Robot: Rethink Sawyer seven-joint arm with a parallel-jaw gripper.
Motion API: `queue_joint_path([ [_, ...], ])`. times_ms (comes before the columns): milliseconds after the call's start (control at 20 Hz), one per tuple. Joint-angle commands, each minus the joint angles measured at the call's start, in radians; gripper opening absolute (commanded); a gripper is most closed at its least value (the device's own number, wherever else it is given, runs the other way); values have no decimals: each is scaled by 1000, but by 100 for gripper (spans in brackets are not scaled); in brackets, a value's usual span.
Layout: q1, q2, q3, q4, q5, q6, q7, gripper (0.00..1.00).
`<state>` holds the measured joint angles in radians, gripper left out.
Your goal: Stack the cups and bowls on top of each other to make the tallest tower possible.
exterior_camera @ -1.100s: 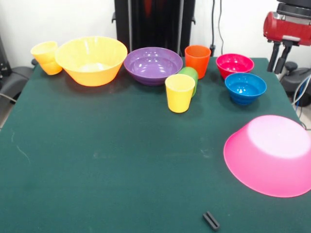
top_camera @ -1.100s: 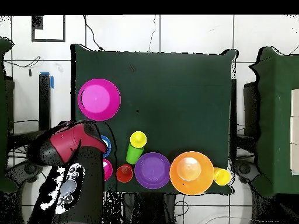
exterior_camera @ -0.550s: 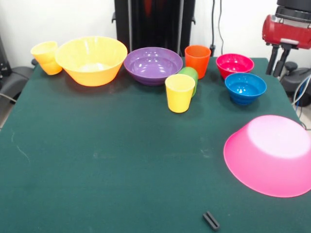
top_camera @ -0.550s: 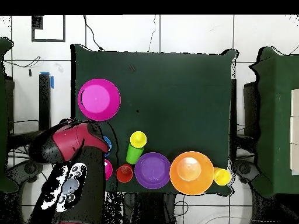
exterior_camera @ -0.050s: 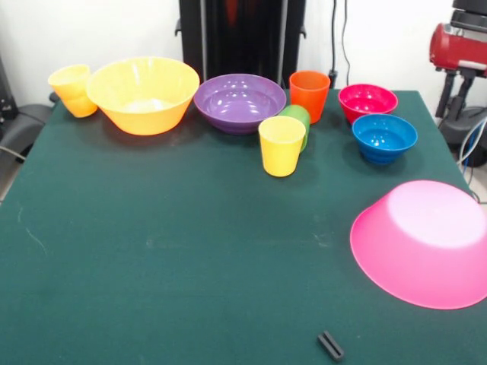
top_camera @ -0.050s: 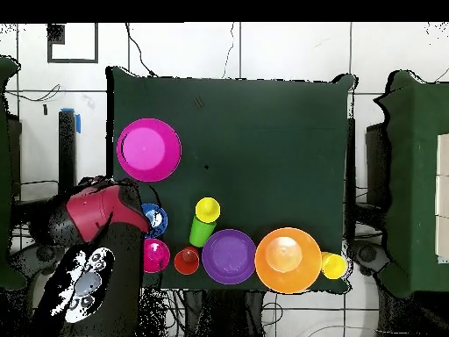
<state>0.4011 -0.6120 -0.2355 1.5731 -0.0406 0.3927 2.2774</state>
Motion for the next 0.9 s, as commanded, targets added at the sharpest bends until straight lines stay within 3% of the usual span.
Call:
queue_joint_path([
  [50, 36, 55, 21, -40, 80, 22, 232, 0],
  [900, 84, 160, 9, -89, 239, -67, 227, 0],
])
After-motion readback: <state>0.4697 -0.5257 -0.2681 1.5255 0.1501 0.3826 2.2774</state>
